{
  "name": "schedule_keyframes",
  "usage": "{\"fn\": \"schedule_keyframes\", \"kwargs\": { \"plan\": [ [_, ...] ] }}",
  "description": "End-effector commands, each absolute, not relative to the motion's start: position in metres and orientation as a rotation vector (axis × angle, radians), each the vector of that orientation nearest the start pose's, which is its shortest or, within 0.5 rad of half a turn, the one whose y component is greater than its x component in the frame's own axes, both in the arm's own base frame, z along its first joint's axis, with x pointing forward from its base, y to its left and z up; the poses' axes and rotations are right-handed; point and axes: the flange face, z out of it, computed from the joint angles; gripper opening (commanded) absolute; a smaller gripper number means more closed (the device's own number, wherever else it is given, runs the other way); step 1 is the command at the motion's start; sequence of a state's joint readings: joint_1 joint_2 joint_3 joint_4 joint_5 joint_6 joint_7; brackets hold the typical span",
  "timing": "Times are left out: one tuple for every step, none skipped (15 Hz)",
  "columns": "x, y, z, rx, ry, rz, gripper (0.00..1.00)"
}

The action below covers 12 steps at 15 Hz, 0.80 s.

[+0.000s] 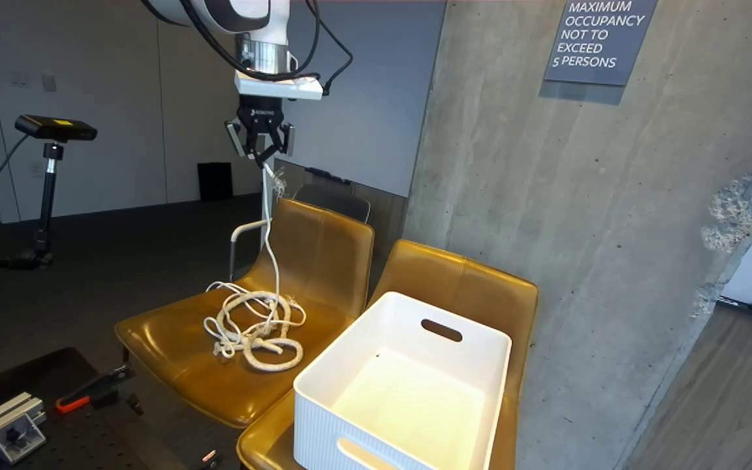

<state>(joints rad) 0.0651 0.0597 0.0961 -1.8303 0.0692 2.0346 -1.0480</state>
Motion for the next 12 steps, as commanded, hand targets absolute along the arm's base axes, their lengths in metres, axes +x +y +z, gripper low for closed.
{"fn": "schedule_keyframes", "kwargs": {
  "plan": [
    [0.584, 0.089, 0.476, -2.611, -1.723, -0.313, 0.0],
    [0.588, 0.084, 0.465, -2.63, -1.71, -0.331, 0.0],
    [0.593, 0.076, 0.454, -2.653, -1.691, -0.351, 0.0],
    [0.599, 0.071, 0.445, -2.664, -1.667, -0.368, 0.0],
    [0.605, 0.066, 0.433, -2.677, -1.65, -0.37, 0.0],
    [0.611, 0.063, 0.419, -2.686, -1.632, -0.36, 0.0],
    [0.615, 0.063, 0.405, -2.686, -1.623, -0.35, 0.0],
    [0.619, 0.065, 0.392, -2.683, -1.619, -0.342, 0.0],
    [0.623, 0.068, 0.379, -2.678, -1.615, -0.331, 0.0],
    [0.626, 0.073, 0.365, -2.67, -1.616, -0.316, 0.0],
    [0.63, 0.078, 0.354, -2.66, -1.615, -0.303, 0.0],
    [0.632, 0.082, 0.344, -2.652, -1.616, -0.288, 0.0]
  ]
}}
